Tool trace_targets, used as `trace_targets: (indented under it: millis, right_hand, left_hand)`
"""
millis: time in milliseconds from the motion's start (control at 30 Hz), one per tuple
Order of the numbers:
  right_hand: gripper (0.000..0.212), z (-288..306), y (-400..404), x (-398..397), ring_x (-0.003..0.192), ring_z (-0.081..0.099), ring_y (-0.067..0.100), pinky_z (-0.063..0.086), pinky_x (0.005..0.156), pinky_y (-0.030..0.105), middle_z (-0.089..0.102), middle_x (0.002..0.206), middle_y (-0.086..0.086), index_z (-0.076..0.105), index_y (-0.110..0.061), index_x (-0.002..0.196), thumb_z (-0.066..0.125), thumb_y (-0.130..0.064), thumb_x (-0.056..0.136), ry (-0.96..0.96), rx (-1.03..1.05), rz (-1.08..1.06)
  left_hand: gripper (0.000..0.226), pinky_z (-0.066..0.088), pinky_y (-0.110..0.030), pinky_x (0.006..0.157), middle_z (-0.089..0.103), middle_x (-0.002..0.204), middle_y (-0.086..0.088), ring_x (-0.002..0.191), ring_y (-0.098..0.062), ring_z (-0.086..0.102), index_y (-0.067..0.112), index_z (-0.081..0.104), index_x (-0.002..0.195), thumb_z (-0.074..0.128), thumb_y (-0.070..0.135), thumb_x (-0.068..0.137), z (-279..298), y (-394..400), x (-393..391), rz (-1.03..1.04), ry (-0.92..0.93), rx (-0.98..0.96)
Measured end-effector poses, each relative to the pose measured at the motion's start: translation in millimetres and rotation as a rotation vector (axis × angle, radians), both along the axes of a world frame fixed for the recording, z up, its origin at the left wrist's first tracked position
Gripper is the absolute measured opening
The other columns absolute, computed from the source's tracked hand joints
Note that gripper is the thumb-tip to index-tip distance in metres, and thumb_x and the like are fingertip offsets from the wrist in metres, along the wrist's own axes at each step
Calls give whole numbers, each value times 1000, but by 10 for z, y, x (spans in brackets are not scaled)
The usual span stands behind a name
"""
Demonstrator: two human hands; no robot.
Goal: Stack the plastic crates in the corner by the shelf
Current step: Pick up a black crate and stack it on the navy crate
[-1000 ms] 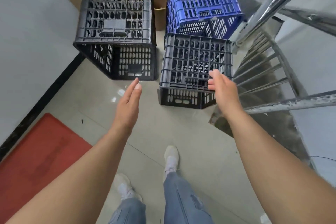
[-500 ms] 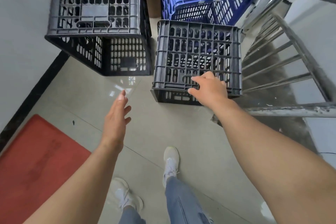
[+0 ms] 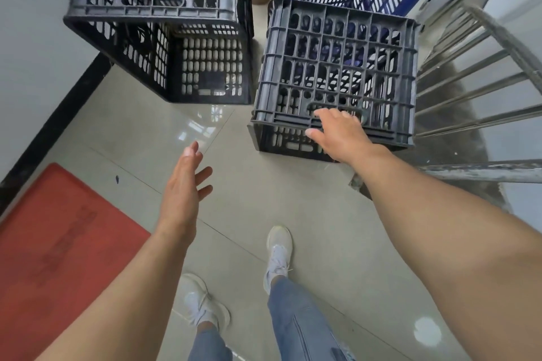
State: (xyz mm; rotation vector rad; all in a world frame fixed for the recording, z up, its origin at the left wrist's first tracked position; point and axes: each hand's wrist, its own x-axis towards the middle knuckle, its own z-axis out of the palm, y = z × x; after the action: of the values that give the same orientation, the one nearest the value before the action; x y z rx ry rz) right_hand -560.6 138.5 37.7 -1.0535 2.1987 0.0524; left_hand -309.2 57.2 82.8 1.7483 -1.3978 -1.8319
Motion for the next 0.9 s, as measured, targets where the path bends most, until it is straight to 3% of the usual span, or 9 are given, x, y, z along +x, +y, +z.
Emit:
trace_targets:
  millis: [367, 567, 700, 900]
  right_hand:
    - [42, 31, 70, 937, 123, 44, 34, 32, 102, 44, 51, 131, 14, 44, -11, 132, 42, -36, 99, -48, 5, 4]
    - [44, 75, 95, 1863, 122, 45, 35, 36, 99, 45, 51, 132, 15, 43, -9, 132, 39, -38, 100, -65, -21, -35]
    - [46, 178, -19, 2536, 121, 48, 35, 39, 93, 43, 51, 134, 14, 42, -9, 134, 37, -40, 100, -91, -60, -69]
    - [47, 288, -231, 3347, 117, 52, 35, 44, 92, 45, 55, 130, 13, 46, -9, 129, 34, -44, 99, -124, -128, -66]
  left_hand:
    - [54, 44, -33, 91, 44, 143, 3, 117, -15, 53, 25, 35, 144, 27, 50, 97, 113, 110, 888, 84, -30, -11]
    - [56, 33, -56, 105, 52, 124, 15, 108, -14, 55, 37, 41, 138, 31, 64, 90, 109, 222, 1678, 105, -59, 30]
    - [54, 44, -35, 92, 47, 139, 7, 112, -13, 54, 30, 38, 142, 29, 56, 94, 100, 348, 2319, 166, -65, 16]
    - [51, 42, -33, 91, 46, 141, 0, 109, -13, 55, 24, 39, 141, 29, 48, 97, -67, 499, 3038, 355, -52, 48]
